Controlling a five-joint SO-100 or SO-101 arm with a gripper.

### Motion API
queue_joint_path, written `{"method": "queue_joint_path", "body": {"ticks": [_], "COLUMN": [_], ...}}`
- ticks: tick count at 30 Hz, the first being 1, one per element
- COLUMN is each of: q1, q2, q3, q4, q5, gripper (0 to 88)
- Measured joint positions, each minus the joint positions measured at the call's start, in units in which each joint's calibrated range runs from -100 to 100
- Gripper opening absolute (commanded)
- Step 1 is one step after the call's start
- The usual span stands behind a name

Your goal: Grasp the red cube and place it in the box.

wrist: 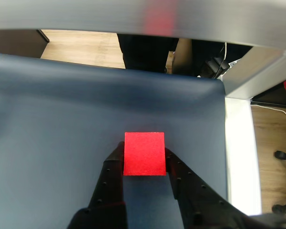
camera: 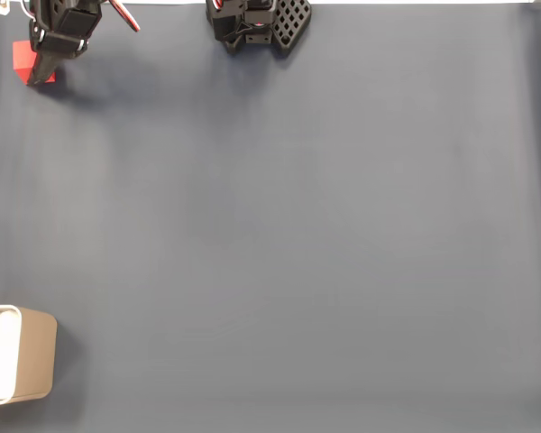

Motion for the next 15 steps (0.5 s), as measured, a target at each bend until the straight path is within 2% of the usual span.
{"method": "queue_joint_path", "body": {"ticks": [10,15], "q1": [-0.67,-1.56], "q2": [0.00,-2.52], "q3": [-0.81,-2.80], "q4": [2.15,8.51], "q5": [0.73,0.83], "gripper": [0.0,0.0]}}
